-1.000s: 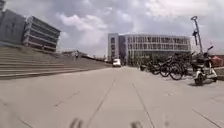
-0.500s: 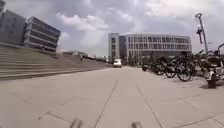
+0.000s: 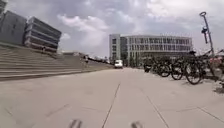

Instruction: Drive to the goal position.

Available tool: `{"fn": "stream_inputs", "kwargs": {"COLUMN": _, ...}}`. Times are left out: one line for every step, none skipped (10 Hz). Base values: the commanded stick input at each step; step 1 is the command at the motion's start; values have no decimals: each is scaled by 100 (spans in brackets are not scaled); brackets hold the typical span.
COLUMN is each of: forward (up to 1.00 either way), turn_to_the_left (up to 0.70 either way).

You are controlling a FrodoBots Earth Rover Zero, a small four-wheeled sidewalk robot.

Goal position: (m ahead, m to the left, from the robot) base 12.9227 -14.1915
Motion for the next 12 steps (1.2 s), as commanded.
{"fn": "stream_inputs", "kwargs": {"forward": 85, "turn_to_the_left": -3}}
{"fn": "stream_inputs", "kwargs": {"forward": 85, "turn_to_the_left": -8}}
{"fn": "stream_inputs", "kwargs": {"forward": 85, "turn_to_the_left": -30}}
{"fn": "stream_inputs", "kwargs": {"forward": 85, "turn_to_the_left": -19}}
{"fn": "stream_inputs", "kwargs": {"forward": 85, "turn_to_the_left": 0}}
{"fn": "stream_inputs", "kwargs": {"forward": 85, "turn_to_the_left": 0}}
{"fn": "stream_inputs", "kwargs": {"forward": 85, "turn_to_the_left": 0}}
{"fn": "stream_inputs", "kwargs": {"forward": 85, "turn_to_the_left": 0}}
{"fn": "stream_inputs", "kwargs": {"forward": 85, "turn_to_the_left": 0}}
{"fn": "stream_inputs", "kwargs": {"forward": 85, "turn_to_the_left": 0}}
{"fn": "stream_inputs", "kwargs": {"forward": 85, "turn_to_the_left": 0}}
{"fn": "stream_inputs", "kwargs": {"forward": 85, "turn_to_the_left": 0}}
